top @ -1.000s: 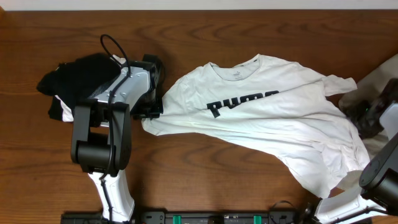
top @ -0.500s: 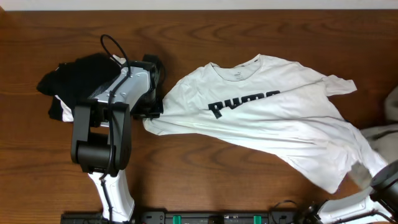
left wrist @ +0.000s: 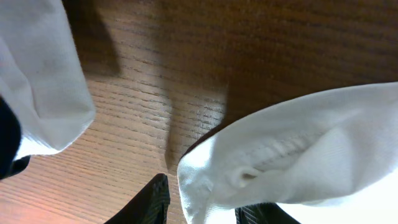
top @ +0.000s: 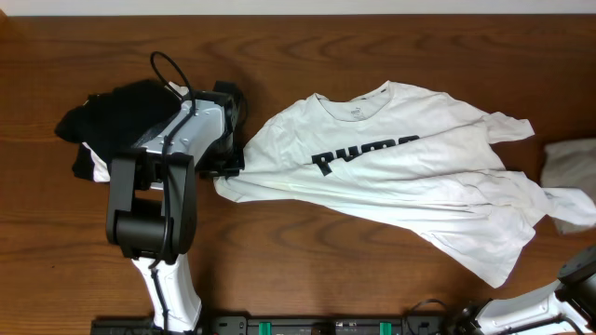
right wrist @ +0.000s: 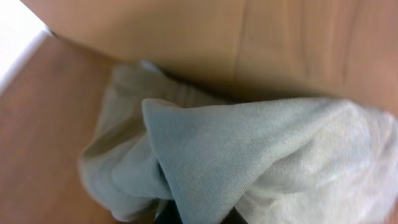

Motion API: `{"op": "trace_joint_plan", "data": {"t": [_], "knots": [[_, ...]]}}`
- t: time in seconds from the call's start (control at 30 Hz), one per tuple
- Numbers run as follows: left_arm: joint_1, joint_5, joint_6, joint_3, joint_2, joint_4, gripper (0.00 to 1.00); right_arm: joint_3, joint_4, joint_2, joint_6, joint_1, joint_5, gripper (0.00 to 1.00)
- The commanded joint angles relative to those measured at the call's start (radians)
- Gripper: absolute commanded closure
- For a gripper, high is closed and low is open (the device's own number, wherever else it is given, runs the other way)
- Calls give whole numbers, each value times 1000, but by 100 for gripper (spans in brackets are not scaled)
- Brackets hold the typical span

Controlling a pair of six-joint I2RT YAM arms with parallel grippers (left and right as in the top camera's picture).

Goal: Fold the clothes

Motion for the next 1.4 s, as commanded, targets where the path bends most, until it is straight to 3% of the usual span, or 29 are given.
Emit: {"op": "trace_joint_plan", "data": {"t": [0.0, 0.23, 0.3, 0.33, 0.4, 0.5, 0.7, 0.77, 0.97, 1.03, 1.13, 1.23, 1.37], "knots": [[4, -3, -2, -8, -3, -1, 64, 105, 51, -16, -33, -14, -33, 99], [4, 1, -2, -7, -3, 0, 64, 220, 30, -16, 26, -46, -64, 96], [4, 3, -2, -3, -3, -1, 64, 217, -14, -15, 26, -44, -64, 51], [4, 3, -2, 0, -3, -1, 64, 215, -35, -14, 27, -42, -65, 38], [4, 3, -2, 5, -3, 0, 64, 211, -92, -12, 27, -34, -74, 29], [4, 3, -2, 13, -3, -1, 62, 211, -142, -14, 26, -25, -172, 29], [4, 3, -2, 49, -29, -50, 58, 211, -226, -27, 24, 0, -728, 40], [4, 4, -2, 59, -56, -61, 57, 211, -282, -27, -13, 41, -791, 40], [4, 19, -2, 64, -193, -56, 53, 209, -457, -18, -230, 258, -685, 34], [3, 89, 34, 64, -243, -47, 53, 206, -509, -11, -272, 346, -624, 34], [-3, 247, 106, 64, -297, -39, 53, 188, -544, -2, -275, 468, -546, 35], [-19, 245, 108, 63, -308, -43, 53, 161, -581, -1, -278, 565, -526, 38], [-21, 239, 108, 57, -297, -2, 48, 81, -598, -1, -277, 682, -516, 34]]}}
